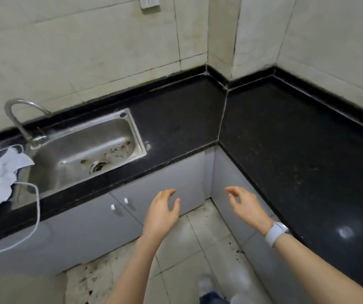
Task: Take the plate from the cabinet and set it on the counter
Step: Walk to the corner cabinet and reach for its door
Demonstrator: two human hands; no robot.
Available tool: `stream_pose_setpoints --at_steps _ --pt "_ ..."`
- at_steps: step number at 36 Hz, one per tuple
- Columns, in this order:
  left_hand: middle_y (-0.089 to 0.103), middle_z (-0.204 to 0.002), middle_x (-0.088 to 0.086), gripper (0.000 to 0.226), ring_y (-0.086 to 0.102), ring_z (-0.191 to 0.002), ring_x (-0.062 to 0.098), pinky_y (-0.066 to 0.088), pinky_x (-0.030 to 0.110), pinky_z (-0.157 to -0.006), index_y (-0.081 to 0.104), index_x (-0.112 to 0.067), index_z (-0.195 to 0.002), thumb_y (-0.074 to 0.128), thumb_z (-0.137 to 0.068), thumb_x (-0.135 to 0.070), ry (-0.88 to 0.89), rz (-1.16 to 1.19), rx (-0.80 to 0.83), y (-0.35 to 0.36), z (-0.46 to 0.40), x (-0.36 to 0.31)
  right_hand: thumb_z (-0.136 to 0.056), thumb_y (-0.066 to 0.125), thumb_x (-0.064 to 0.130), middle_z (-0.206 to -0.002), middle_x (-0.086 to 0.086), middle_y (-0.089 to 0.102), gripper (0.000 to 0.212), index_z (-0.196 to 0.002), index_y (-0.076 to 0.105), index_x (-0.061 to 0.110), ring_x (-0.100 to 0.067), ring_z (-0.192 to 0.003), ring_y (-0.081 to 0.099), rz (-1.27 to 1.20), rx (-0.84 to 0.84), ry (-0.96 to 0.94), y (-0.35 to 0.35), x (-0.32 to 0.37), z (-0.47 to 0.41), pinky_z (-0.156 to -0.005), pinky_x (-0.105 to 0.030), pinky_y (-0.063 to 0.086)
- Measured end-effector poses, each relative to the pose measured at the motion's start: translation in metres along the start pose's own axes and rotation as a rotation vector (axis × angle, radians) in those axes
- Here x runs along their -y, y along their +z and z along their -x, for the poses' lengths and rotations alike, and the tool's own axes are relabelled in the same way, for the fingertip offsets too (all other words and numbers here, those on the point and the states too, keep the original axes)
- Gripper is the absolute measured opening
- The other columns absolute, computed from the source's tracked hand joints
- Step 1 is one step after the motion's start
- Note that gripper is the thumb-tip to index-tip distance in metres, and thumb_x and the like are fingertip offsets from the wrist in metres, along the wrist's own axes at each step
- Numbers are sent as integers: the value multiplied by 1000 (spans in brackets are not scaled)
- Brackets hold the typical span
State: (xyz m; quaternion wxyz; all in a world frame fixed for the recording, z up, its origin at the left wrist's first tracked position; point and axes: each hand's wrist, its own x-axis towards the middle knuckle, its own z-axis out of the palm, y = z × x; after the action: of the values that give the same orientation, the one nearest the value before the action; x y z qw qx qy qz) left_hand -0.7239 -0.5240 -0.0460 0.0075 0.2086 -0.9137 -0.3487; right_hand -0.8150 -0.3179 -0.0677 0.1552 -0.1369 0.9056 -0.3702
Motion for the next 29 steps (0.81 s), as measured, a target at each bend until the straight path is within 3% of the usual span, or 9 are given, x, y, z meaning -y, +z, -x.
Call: stream_pose_setpoints --at_steps 7,12,15,19,24,29 --pt "57 -128 10 35 52 -117 24 38 26 -96 52 -11 -123 50 -91 -25 113 -42 297 37 -85 -15 -88 50 5 -118 -18 62 30 -117 56 3 -32 -109 59 -7 -105 246 11 -33 -27 -94 -37 44" --pt "56 -129 10 36 52 -117 21 28 12 -88 51 -10 -125 50 -91 -21 272 -57 553 76 -129 -32 -87 47 6 -120 -16 62 31 -117 56 6 -30 -112 57 -64 -201 512 27 -55 -14 -95 -35 43" --pt "56 -126 8 34 52 -116 21 34 19 -93 52 -12 -123 51 -90 -22 321 -67 705 103 -149 -36 -87 44 7 -117 -18 63 30 -114 57 6 -35 -109 57 -106 -295 689 40 -59 -6 -91 -38 44" --pt "60 -123 10 33 55 -114 26 41 33 -98 54 -9 -120 52 -89 -20 414 -117 872 137 -162 -33 -89 41 11 -127 -15 59 37 -125 50 13 -34 -116 55 -182 -421 902 66 -60 1 -97 -42 45" --pt "61 -122 10 35 55 -113 24 40 31 -97 51 -13 -123 50 -89 -21 513 -168 975 172 -169 -31 -89 45 11 -127 -17 59 36 -125 49 8 -32 -114 56 -329 -665 1072 97 -69 6 -98 -38 44" --pt "57 -127 8 37 53 -115 21 38 28 -95 48 -14 -126 50 -90 -23 530 -108 950 219 -164 -12 -92 47 19 -132 -19 53 41 -130 42 6 -31 -118 52 -438 -912 1173 116 -102 5 -99 -41 43"
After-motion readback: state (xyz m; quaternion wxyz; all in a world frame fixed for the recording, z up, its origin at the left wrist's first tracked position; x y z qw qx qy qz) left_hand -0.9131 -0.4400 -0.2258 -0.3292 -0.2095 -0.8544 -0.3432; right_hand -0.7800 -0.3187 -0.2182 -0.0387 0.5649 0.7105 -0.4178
